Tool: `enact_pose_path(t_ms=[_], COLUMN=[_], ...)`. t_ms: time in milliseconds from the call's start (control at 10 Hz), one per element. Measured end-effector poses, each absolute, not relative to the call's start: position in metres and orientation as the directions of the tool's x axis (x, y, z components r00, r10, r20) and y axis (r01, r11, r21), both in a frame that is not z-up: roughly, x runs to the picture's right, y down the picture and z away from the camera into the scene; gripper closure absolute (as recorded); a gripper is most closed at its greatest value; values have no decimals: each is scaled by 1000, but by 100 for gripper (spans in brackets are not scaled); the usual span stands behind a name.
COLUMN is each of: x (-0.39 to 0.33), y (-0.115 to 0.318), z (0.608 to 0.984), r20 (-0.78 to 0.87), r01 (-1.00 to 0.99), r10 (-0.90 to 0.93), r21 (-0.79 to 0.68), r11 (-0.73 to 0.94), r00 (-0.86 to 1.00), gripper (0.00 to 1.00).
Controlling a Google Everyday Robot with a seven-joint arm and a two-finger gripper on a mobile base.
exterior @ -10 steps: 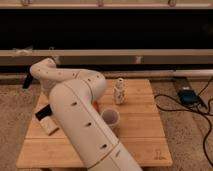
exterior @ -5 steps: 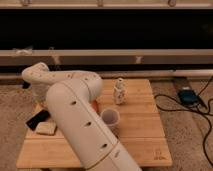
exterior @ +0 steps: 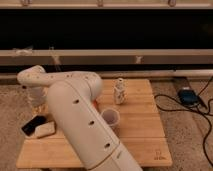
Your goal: Push the eraser across the table
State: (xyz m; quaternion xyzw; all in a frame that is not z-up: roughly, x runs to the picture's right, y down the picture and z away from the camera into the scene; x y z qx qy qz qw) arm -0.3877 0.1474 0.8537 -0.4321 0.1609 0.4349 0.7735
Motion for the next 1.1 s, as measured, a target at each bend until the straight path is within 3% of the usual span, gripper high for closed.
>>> enact_pose_path(t_ms=[500, 1100], x=[-390, -370], y=[154, 102], z=[832, 810], r20=[-605, -532], r01=[-786, -786], r10=[526, 617], r21=[-570, -567], r11=[238, 249], r00=[598, 579], gripper=[94, 91])
